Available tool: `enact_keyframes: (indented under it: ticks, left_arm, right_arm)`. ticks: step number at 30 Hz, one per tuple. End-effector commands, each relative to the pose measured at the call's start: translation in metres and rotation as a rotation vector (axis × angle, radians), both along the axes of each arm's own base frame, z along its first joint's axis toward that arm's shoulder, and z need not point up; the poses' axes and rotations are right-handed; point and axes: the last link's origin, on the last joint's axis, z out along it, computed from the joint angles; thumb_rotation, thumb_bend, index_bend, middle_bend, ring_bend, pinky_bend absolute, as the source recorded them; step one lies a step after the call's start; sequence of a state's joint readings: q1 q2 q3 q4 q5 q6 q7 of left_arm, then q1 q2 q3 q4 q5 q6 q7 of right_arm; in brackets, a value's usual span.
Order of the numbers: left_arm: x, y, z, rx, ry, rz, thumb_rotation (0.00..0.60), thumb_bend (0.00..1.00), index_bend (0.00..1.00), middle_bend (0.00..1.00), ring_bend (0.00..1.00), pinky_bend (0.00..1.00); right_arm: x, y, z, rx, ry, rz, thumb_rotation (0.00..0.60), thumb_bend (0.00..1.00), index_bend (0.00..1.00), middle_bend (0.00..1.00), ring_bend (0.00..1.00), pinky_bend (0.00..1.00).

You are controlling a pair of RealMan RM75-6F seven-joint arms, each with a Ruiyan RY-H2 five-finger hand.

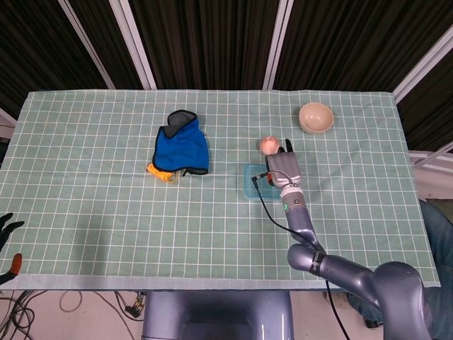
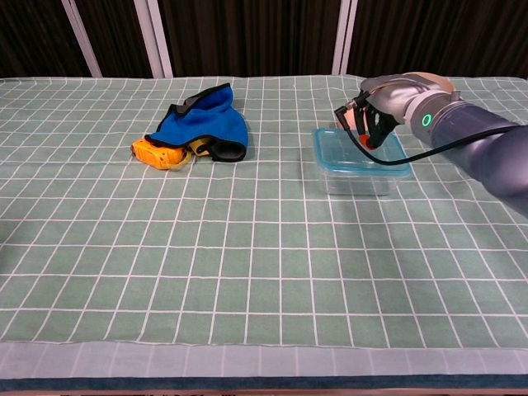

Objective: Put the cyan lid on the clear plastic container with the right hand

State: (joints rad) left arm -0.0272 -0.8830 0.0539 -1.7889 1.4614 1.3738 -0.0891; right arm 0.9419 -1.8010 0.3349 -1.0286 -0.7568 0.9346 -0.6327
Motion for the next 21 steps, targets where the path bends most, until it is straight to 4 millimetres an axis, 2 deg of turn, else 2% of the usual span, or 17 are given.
enact_keyframes:
  ticks: [1, 5, 9, 16, 21]
  left_arm:
    - [0.000, 0.000, 0.000, 0.000, -0.001, 0.000, 0.600, 0.52, 0.14, 0.00, 0.00, 0.00]
    - [0.000, 0.000, 0.000, -0.005, -0.006, 0.004, 0.600, 0.52, 0.14, 0.00, 0.00, 0.00]
    - [-0.001, 0.001, 0.000, -0.008, -0.013, 0.005, 0.600, 0.52, 0.14, 0.00, 0.00, 0.00]
    - [-0.001, 0.001, 0.001, -0.012, -0.022, 0.003, 0.600, 0.52, 0.14, 0.00, 0.00, 0.00]
    - [-0.001, 0.001, 0.002, -0.014, -0.031, 0.005, 0.600, 0.52, 0.14, 0.00, 0.00, 0.00]
  right_arm:
    - [0.007, 0.003, 0.008, -0.012, -0.024, 0.018, 0.600, 0.48, 0.69, 0.57, 0.25, 0.00]
    - [0.016, 0.015, 0.018, -0.014, -0.055, 0.052, 0.600, 0.48, 0.69, 0.57, 0.25, 0.00]
    - [0.019, 0.037, 0.021, -0.013, -0.053, 0.093, 0.600, 0.48, 0.70, 0.57, 0.25, 0.00]
    - [0.027, 0.075, 0.005, 0.001, -0.046, 0.160, 0.600, 0.48, 0.70, 0.57, 0.25, 0.00]
    - [0.032, 0.086, -0.006, -0.002, -0.047, 0.175, 0.600, 0.48, 0.69, 0.57, 0.25, 0.00]
